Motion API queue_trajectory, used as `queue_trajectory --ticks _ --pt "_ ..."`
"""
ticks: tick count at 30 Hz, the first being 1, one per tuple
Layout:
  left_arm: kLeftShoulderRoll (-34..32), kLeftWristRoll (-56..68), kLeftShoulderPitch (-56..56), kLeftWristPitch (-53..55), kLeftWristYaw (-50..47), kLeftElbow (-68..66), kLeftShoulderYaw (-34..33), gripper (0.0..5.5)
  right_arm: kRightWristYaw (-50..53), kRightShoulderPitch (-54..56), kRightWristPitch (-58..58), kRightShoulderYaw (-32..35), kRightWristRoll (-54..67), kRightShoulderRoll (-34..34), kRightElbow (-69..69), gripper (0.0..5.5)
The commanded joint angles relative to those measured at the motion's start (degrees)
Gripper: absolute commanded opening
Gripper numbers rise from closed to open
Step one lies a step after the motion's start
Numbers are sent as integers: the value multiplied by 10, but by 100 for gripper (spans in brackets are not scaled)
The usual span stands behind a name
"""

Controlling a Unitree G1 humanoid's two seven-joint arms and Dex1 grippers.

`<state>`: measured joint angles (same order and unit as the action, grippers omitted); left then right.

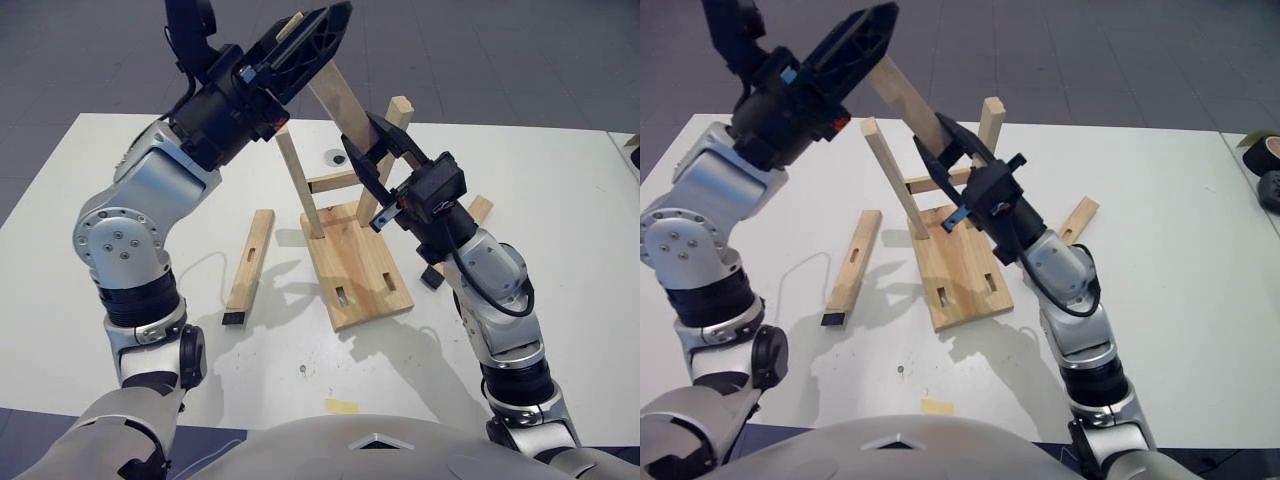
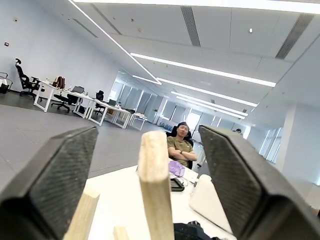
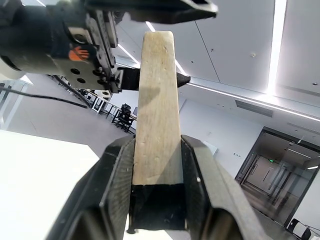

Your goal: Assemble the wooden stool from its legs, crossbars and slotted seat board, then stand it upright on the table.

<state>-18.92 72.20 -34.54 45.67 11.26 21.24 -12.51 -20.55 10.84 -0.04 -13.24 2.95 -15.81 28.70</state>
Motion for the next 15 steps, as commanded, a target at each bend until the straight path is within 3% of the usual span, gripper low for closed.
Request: queue_trajectory --ticks 1,9,15 --pt "-20 7 12 11 14 12 1 296 2 -3 -3 -2 -8 8 3 130" --pt "1 18 13 1 -2 26 18 172 -1 -1 1 -1 -15 16 2 130" --pt "-36 -4 -12 -9 26 7 -2 62 3 0 -1 7 -20 17 -4 130"
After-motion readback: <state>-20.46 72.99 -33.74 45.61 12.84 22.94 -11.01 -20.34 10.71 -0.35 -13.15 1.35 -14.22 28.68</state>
